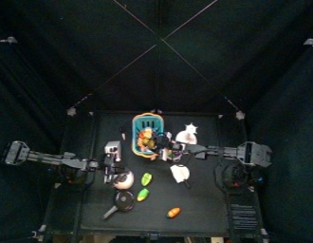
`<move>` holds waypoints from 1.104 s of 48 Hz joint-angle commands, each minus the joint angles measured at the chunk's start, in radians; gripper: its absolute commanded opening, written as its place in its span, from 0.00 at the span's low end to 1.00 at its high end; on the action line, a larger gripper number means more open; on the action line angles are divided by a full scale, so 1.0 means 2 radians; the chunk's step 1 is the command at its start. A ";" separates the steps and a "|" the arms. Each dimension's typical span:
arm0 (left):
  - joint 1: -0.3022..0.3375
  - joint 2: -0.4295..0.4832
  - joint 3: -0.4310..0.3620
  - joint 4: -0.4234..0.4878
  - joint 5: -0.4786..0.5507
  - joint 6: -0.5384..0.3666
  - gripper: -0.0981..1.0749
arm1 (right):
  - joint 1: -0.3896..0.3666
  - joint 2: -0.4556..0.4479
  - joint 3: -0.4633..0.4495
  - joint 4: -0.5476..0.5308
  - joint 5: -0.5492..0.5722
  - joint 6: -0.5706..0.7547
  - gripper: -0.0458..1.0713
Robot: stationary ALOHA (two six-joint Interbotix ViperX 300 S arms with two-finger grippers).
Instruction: Place into basket
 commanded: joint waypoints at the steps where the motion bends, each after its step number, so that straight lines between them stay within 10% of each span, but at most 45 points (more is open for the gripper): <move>1: -0.001 0.001 -0.006 0.001 -0.002 0.000 0.29 | -0.015 0.010 -0.021 0.021 -0.005 0.001 0.64; 21: -0.001 0.001 -0.003 0.000 -0.002 0.001 0.29 | -0.018 0.043 -0.059 0.045 0.041 -0.002 0.97; 53: 0.000 0.000 -0.002 0.000 -0.002 0.000 0.29 | -0.015 0.035 -0.062 0.010 0.053 -0.002 0.97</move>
